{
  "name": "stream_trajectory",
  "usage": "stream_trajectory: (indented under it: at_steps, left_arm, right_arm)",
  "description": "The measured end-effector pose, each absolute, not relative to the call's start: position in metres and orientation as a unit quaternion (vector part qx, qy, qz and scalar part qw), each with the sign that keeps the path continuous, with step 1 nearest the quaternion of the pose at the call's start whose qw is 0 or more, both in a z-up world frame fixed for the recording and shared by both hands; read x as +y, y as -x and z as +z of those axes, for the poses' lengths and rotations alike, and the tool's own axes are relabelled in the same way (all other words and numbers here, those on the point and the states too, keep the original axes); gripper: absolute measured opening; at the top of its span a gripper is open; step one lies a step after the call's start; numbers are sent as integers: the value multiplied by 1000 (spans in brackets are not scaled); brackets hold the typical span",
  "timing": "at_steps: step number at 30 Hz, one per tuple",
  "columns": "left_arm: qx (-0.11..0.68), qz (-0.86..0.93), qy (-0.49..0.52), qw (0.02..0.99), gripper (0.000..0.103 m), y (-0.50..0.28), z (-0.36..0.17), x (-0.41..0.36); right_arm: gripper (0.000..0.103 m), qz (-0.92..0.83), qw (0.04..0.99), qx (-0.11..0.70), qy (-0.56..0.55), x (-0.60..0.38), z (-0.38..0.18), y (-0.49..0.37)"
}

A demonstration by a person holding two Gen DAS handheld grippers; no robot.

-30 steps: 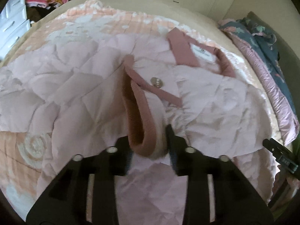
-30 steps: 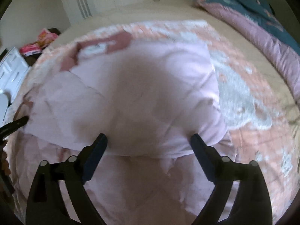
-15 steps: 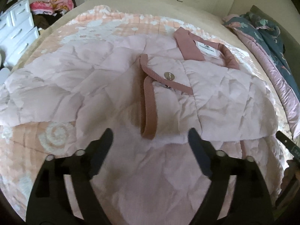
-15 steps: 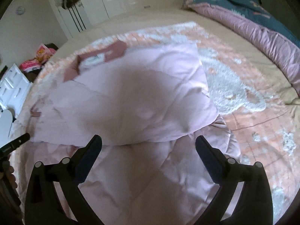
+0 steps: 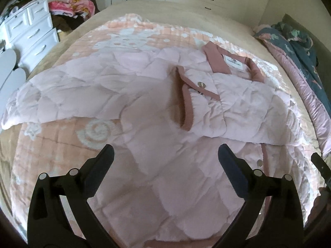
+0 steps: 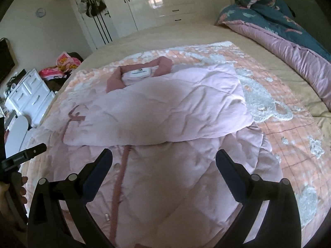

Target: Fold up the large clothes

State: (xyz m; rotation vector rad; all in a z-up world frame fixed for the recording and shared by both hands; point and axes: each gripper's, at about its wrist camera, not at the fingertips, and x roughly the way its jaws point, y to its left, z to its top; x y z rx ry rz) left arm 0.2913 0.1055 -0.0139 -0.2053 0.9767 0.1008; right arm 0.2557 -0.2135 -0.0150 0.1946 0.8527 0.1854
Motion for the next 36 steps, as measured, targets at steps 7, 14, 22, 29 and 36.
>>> stream_trajectory:
  at_steps: [7, 14, 22, 29, 36]
  left_arm:
    - [443, 68, 108, 887, 94, -269, -2, 134]
    - [437, 80, 129, 886, 94, -253, 1, 163]
    - [432, 99, 148, 884, 94, -238, 1, 193]
    - [423, 117, 165, 883, 94, -227, 1, 218]
    - [419, 132, 189, 878, 94, -218, -4, 242]
  right_arm:
    - [99, 107, 904, 405, -86, -185, -4, -241]
    - [99, 122, 911, 390, -55, -153, 12, -233]
    - [99, 152, 914, 376, -29, -113, 30, -231]
    - [99, 180, 911, 370, -9, -76, 41, -231]
    - [99, 205, 907, 369, 9, -41, 46, -230]
